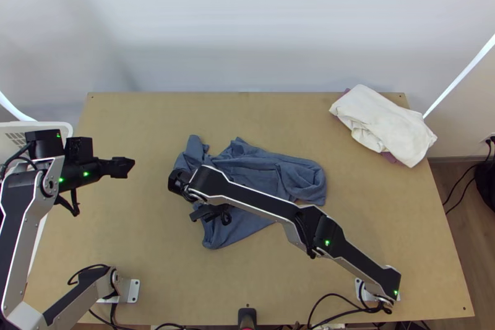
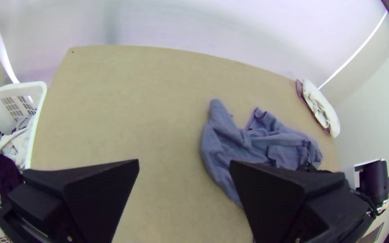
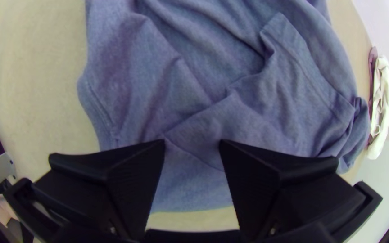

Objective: Fold the t-shirt

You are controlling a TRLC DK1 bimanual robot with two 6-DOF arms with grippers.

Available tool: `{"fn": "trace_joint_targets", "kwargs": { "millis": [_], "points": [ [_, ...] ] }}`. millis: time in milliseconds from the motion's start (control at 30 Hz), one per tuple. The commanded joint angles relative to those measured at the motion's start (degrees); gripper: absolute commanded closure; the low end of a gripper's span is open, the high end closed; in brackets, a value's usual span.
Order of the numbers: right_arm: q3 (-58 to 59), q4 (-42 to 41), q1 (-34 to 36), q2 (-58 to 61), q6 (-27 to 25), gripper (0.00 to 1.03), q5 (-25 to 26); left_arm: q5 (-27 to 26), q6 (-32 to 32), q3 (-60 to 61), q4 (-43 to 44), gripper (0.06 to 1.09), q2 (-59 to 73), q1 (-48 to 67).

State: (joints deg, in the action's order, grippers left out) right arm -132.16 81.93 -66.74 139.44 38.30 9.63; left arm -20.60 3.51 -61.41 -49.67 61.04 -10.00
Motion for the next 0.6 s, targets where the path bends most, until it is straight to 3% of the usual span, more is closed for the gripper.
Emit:
{"fn": "trace_joint_targets", "kwargs": {
  "millis": [0,100,233,300,400,500,567],
  "points": [
    [0.6,1.0,-0.4,2.2,-0.4,0.53,-0.1,-0.8,1.0,-1.3,-0.3,0.11,0.7,-0.4],
    [0.6,0.9,-0.2,2.2,-0.6,0.7,-0.1,-0.8,1.0,-1.3,-0.3,0.11,0.8,-0.4],
    [0.8,0.9,-0.1,2.1,-0.7,0.71,-0.1,-0.8,1.0,-1.3,-0.3,0.11,0.9,-0.5],
    [0.8,0.9,-0.1,2.1,-0.8,0.79,0.0,-0.8,1.0,-1.3,-0.2,0.11,1.0,-0.5],
    [1.0,0.9,-0.3,2.0,-0.9,0.82,0.0,-0.8,1.1,-1.4,-0.2,0.11,0.9,-0.7],
    [0.9,0.4,-0.3,1.8,-1.1,0.99,0.0,-0.8,1.5,-1.4,-0.2,0.11,0.9,-1.4],
    [1.1,0.4,-0.3,1.7,-1.2,0.99,0.0,-0.8,1.7,-1.4,-0.3,0.11,0.9,-1.8]
  ]
}}
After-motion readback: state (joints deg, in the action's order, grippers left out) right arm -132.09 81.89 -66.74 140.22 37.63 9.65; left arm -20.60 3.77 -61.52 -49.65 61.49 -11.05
